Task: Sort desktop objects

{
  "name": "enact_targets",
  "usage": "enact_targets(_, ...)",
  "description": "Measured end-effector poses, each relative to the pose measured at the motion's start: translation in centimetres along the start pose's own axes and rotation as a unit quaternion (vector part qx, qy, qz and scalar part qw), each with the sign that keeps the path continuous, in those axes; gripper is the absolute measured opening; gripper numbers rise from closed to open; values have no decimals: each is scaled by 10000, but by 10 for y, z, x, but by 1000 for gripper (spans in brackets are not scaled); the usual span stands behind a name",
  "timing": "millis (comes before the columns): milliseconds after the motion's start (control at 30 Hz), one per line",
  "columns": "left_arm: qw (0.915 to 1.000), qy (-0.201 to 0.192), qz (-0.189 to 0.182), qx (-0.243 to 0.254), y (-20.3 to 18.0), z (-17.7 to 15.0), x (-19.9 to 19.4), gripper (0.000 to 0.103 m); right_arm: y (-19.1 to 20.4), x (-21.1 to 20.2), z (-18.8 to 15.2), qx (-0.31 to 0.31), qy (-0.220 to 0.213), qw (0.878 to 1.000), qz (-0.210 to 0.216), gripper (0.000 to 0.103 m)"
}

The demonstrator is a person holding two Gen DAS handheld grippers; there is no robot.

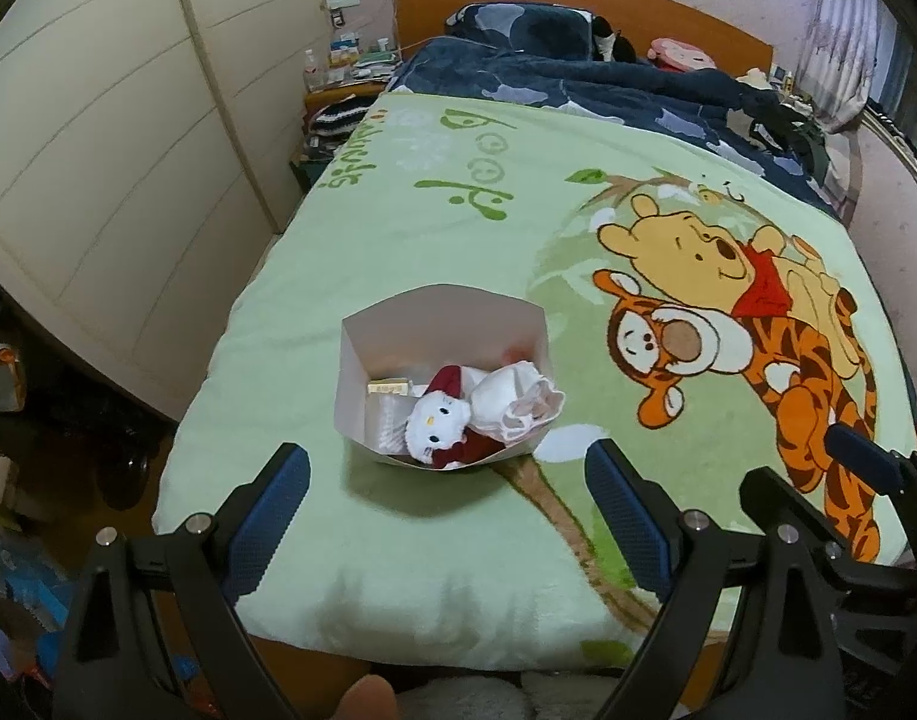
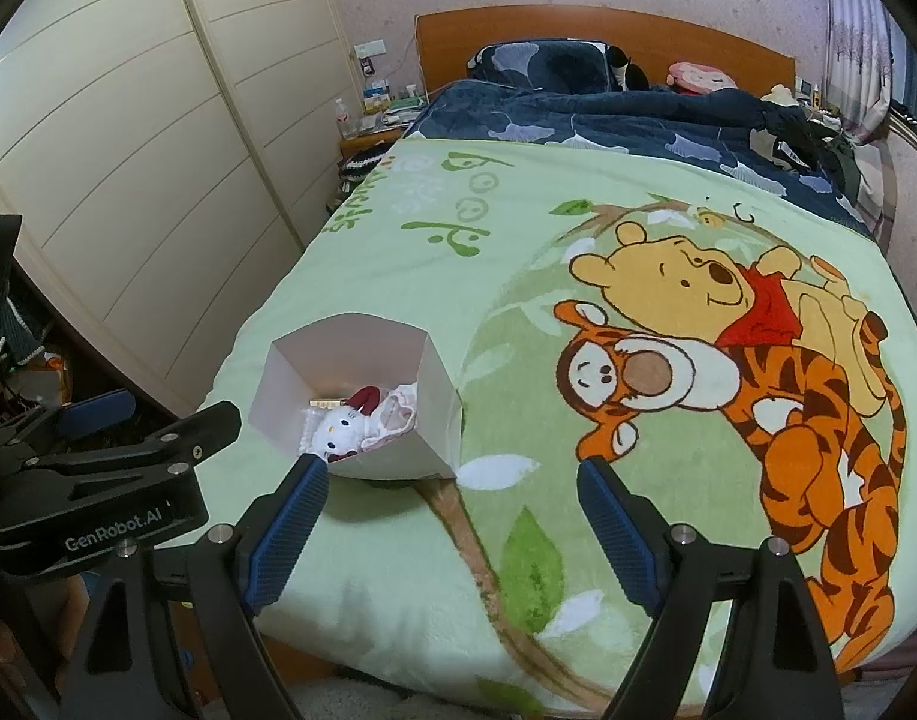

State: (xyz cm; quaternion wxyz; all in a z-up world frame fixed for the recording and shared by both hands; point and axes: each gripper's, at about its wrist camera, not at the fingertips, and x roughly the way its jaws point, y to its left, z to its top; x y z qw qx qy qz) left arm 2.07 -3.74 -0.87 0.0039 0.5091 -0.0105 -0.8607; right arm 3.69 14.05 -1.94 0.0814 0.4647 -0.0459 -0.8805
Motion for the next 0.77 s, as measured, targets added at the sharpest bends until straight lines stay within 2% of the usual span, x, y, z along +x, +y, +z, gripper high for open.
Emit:
enact_targets(100, 9999, -14, -115, 22, -1, 1, -1, 94, 0, 1, 1, -6, -1, 10000, 6, 87)
enact_targets(267, 10000, -55, -16, 58, -3, 1, -1, 95, -1, 1, 1, -14, 7, 10000, 32, 87)
enact_targets(367, 9997, -118, 175, 90, -4, 1, -3, 102, -2, 1, 2, -22, 10, 10000, 48, 87)
enact_targets(767, 9996, -93, 248, 31, -1, 2, 1, 103, -2, 4, 2, -35, 76, 9999, 59, 87)
